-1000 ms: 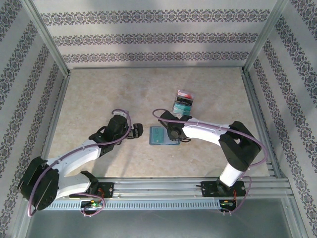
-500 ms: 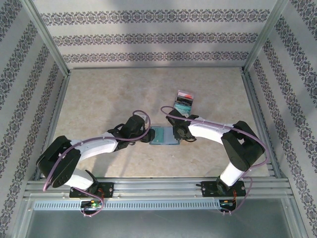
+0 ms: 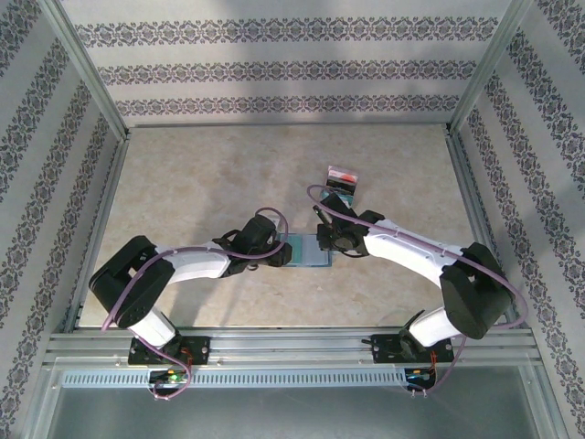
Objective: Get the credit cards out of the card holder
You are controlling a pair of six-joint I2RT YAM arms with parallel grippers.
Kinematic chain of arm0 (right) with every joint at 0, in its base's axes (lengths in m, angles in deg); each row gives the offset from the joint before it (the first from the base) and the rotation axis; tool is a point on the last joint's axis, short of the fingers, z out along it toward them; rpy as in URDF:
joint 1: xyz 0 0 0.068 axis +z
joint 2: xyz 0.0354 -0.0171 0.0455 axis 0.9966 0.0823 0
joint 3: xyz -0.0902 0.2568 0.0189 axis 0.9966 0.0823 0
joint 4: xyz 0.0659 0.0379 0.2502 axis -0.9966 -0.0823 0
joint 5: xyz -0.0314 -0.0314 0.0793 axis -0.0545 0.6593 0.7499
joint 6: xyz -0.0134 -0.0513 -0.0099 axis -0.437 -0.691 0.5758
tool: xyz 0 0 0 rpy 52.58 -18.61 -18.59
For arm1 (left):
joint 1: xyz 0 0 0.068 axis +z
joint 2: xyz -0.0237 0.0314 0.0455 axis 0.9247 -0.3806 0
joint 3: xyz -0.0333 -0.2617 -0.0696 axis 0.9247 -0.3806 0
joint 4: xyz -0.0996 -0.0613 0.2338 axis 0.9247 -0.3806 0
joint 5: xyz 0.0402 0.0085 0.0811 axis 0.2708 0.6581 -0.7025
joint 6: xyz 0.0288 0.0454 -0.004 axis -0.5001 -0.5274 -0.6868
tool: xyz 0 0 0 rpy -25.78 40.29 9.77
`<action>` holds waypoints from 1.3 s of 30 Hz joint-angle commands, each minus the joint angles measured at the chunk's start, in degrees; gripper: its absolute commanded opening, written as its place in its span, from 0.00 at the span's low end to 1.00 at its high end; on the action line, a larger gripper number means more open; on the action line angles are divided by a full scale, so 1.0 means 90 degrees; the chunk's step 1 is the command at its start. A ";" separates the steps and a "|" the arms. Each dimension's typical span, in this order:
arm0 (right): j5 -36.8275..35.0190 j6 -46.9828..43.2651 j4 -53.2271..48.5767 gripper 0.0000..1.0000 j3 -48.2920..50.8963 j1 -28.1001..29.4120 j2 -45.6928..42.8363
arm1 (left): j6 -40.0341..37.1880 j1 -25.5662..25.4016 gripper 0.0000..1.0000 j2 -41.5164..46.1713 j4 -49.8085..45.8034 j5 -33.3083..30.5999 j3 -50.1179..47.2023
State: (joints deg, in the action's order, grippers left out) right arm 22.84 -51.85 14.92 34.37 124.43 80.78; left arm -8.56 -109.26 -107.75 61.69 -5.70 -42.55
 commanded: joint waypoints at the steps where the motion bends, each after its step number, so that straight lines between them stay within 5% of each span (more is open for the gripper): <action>1: 0.0735 0.0166 0.0496 0.19 -0.0039 0.0061 0.0132 | 0.0248 -0.0072 0.35 -0.0104 0.0450 0.0134 0.0023; 11: 0.1586 0.0498 0.1335 0.17 -0.0143 0.0177 0.0872 | 0.0530 -0.0062 0.29 0.0068 0.0381 -0.0174 -0.0155; 18: 0.1764 0.0599 0.1574 0.17 -0.0186 0.0199 0.1254 | 0.0347 -0.0057 0.29 0.0479 -0.0609 -0.0778 0.0070; 39: 0.1817 0.0686 0.1771 0.24 -0.0062 0.0187 0.1408 | 0.0360 -0.0062 0.26 0.0224 -0.0644 -0.0347 0.0112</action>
State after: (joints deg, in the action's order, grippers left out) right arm 38.23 -46.12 30.07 34.09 125.66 93.41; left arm -5.12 -109.26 -105.98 57.52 -9.18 -42.44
